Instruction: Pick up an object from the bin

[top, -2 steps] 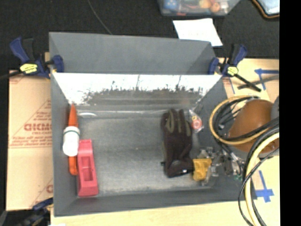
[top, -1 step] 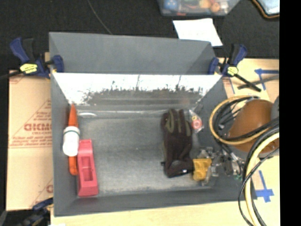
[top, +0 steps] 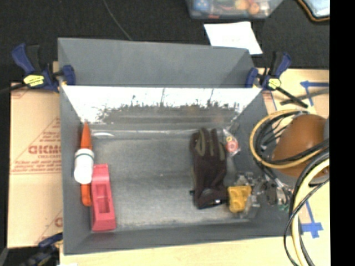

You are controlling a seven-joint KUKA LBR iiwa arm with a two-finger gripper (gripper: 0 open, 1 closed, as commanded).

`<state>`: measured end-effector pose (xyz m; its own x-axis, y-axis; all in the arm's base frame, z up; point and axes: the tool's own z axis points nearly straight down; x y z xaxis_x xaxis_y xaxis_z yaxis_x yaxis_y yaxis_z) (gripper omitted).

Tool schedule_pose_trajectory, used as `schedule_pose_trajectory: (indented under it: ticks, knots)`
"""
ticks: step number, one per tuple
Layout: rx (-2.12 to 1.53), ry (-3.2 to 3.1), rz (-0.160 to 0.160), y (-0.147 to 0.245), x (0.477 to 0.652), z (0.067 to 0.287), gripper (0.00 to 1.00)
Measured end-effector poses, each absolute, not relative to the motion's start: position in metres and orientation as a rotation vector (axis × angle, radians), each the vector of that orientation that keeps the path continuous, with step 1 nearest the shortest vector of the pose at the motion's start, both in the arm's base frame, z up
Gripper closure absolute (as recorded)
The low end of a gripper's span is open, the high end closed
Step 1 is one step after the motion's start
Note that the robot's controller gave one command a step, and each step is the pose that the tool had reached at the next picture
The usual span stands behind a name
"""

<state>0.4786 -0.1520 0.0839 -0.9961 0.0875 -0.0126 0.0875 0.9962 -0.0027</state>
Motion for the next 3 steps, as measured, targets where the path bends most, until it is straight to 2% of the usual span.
schedule_pose_trajectory:
  ticks: [1,3]
  knots:
    - [0.135,3.124,-0.007,-0.152,0.479,0.113,1.00]
    - [0.132,3.120,-0.008,-0.153,0.480,0.153,1.00]
